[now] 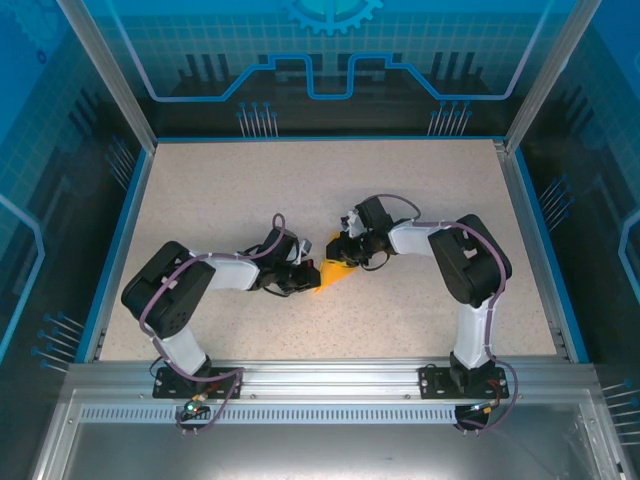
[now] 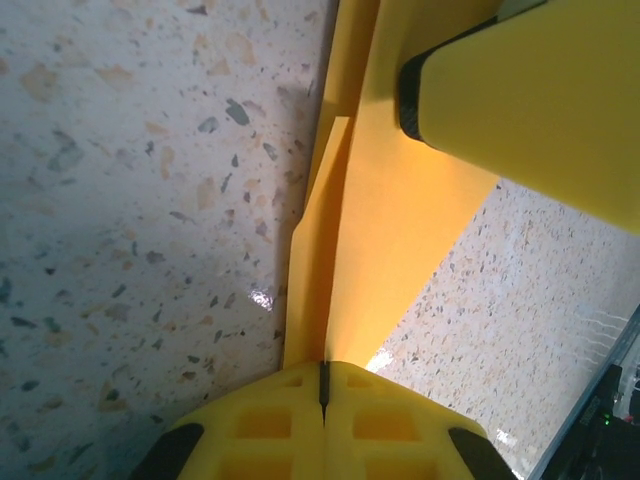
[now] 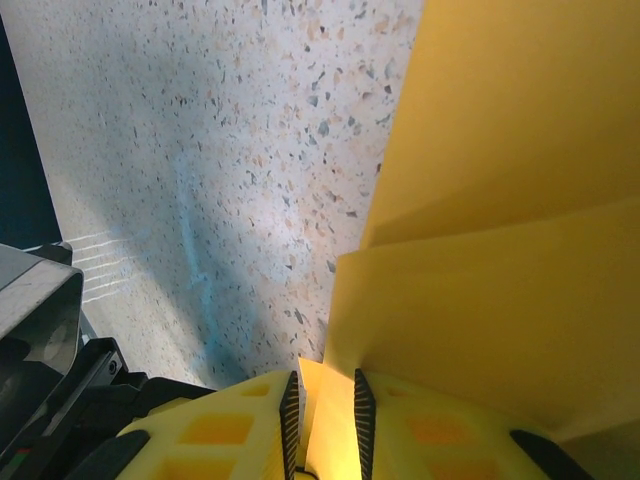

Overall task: Fold a paper plane with a square sheet of paper (pick it up from the middle)
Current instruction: Fourth fold the wing at the center of the table.

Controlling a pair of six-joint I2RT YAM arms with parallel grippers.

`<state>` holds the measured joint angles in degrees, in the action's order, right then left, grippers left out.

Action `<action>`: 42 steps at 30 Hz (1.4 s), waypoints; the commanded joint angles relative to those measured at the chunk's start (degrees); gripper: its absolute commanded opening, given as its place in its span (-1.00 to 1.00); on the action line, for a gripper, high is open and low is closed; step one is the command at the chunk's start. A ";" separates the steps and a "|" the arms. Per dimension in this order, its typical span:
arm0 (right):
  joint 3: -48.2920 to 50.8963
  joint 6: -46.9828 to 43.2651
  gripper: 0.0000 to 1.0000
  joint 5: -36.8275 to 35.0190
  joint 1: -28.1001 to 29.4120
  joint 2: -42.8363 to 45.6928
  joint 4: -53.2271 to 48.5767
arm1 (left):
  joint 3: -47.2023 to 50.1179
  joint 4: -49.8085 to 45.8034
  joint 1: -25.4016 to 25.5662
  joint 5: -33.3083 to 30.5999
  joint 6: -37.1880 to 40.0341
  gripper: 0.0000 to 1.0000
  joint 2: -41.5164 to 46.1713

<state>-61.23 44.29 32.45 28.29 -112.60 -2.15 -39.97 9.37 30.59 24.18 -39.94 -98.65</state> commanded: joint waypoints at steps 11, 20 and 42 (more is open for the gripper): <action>1.02 -2.81 -0.38 -1.02 -1.97 5.56 -4.44 | 1.39 0.46 -0.84 1.17 -0.85 -0.96 -1.94; 3.49 -1.95 -0.25 -2.25 -2.07 5.66 -4.73 | -1.43 -2.41 -0.87 2.04 3.55 -0.53 -0.97; 4.94 0.27 -0.22 -0.29 -2.01 6.34 -1.10 | -14.87 -17.11 4.59 -9.05 15.37 -0.15 -4.37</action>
<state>-56.86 43.77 30.63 26.83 -106.87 -4.23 -52.45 -2.85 34.22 19.33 -27.90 -101.14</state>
